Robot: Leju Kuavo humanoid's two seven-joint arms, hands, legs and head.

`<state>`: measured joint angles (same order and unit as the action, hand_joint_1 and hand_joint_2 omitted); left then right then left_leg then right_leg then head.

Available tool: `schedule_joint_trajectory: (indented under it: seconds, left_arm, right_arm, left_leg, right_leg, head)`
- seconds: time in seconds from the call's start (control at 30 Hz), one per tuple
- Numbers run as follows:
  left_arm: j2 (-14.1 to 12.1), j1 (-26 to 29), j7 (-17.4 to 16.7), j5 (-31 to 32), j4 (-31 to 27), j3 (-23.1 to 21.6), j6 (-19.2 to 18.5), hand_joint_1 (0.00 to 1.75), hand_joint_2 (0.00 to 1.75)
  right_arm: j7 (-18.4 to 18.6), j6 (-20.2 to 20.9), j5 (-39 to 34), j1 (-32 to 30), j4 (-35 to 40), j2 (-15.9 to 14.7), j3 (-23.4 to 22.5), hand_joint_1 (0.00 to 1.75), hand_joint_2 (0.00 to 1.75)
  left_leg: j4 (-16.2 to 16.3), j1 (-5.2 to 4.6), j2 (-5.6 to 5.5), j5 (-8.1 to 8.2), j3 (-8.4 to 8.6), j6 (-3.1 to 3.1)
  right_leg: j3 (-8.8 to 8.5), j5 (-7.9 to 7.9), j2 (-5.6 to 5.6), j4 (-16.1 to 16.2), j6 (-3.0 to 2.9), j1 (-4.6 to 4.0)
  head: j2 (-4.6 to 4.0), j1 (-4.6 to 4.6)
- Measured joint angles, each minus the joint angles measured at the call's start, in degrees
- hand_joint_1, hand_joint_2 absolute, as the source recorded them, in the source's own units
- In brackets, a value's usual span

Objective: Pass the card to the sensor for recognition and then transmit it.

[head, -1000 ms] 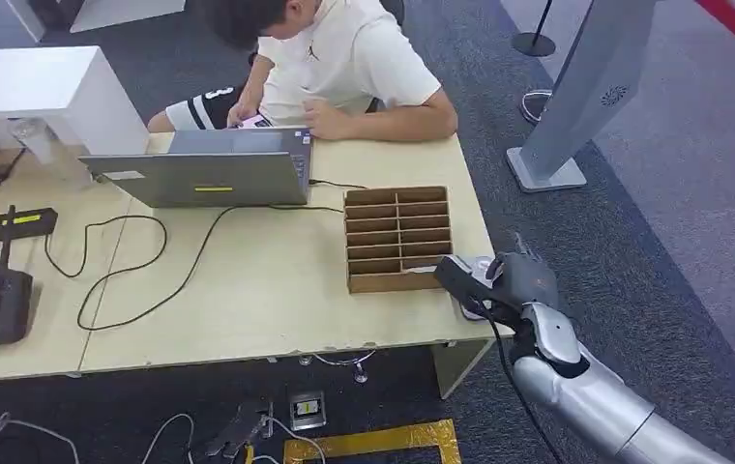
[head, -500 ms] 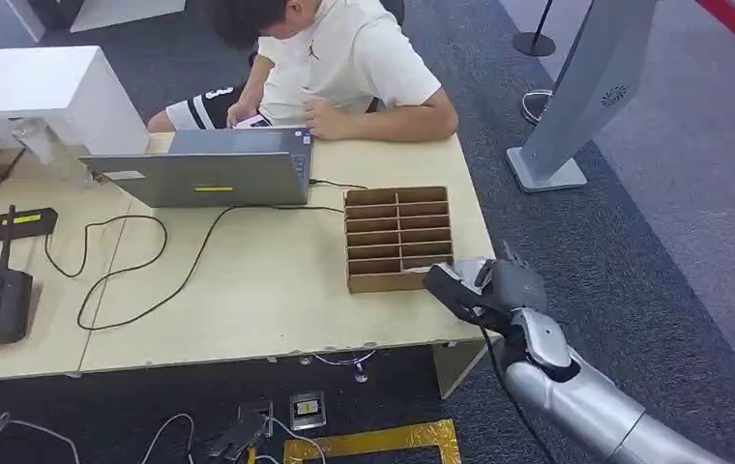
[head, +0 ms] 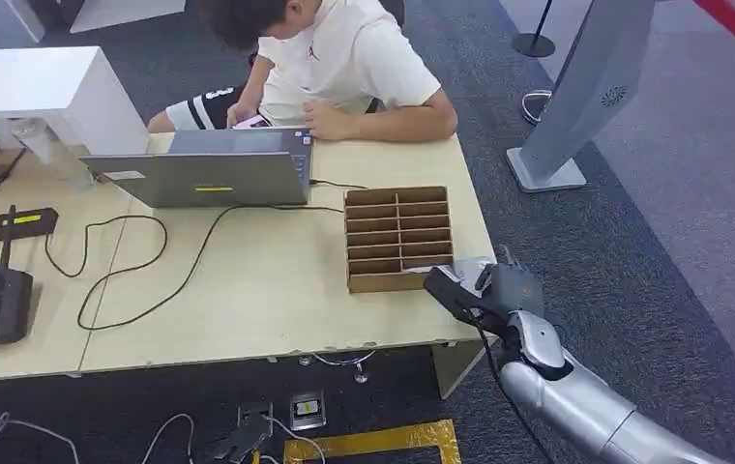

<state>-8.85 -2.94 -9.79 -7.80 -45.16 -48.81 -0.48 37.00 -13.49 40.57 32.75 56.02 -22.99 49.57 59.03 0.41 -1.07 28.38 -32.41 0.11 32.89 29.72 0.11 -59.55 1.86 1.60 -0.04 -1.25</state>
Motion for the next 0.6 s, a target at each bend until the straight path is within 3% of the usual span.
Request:
schedule_joint_trajectory:
  seconds: [0.3,0.6]
  left_arm:
    - [-1.2,-0.7,-3.1,-0.4,-1.2,-1.3,0.0,0.0,0.0]
    - [-1.6,-0.7,-3.1,0.7,-1.8,-1.5,0.0,0.0,0.0]
  right_arm:
    - [0.0,-1.0,-1.4,0.3,-1.4,0.6,0.0,1.75,1.75]
    - [0.0,-2.5,-1.0,0.7,-1.7,0.8,0.0,1.75,1.75]
  left_leg:
    - [0.0,0.0,0.03,0.0,0.11,0.0]
    - [0.0,0.0,0.07,-0.01,0.11,0.0]
  right_leg:
    - [-0.09,-0.03,0.02,0.0,-0.04,0.0]
    - [-0.09,-0.04,0.03,0.0,-0.05,0.0]
  head:
    - [0.0,-0.02]
    - [0.0,-0.02]
